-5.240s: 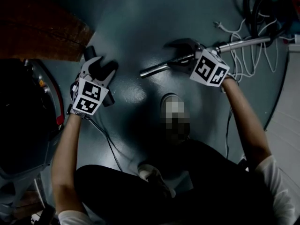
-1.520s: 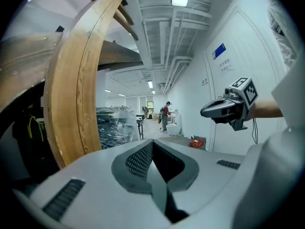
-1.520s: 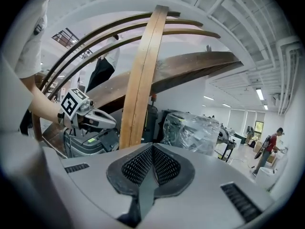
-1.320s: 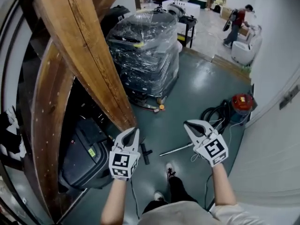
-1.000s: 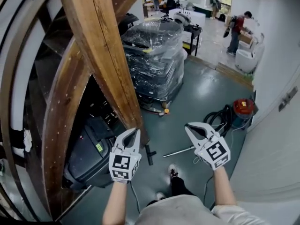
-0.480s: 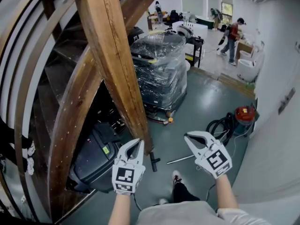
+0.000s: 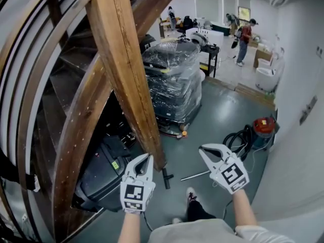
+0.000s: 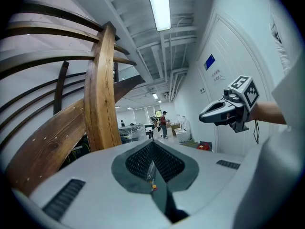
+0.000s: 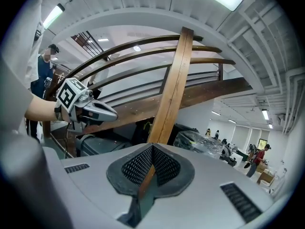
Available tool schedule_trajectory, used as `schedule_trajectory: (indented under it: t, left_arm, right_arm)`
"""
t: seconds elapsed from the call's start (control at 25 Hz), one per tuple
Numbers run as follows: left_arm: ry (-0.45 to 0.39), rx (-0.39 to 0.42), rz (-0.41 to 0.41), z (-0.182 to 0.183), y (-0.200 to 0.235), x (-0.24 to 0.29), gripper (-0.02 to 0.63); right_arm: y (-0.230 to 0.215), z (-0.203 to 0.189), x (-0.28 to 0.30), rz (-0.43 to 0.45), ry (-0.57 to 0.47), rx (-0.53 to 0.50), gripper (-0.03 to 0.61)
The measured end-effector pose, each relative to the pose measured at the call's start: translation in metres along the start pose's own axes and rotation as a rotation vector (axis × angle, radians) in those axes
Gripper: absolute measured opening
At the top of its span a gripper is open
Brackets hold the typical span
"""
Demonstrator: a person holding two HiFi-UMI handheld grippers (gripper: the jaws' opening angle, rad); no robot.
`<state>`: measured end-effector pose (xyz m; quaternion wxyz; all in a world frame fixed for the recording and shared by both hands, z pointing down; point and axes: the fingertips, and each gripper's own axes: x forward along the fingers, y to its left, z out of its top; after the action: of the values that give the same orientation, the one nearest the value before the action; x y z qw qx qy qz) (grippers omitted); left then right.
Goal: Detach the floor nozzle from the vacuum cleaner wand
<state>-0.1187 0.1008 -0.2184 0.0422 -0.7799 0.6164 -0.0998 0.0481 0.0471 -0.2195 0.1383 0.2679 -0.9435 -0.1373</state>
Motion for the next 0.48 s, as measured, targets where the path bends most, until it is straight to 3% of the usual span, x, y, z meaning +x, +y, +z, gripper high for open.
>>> schedule_trajectory:
  t: [0.48]
  left_arm:
    - [0.014, -0.010, -0.002, -0.0100, 0.0038, 0.0037, 0.002]
  right_arm:
    - [0.0010, -0.0032, 0.0066, -0.006, 0.007, 0.015, 0.026]
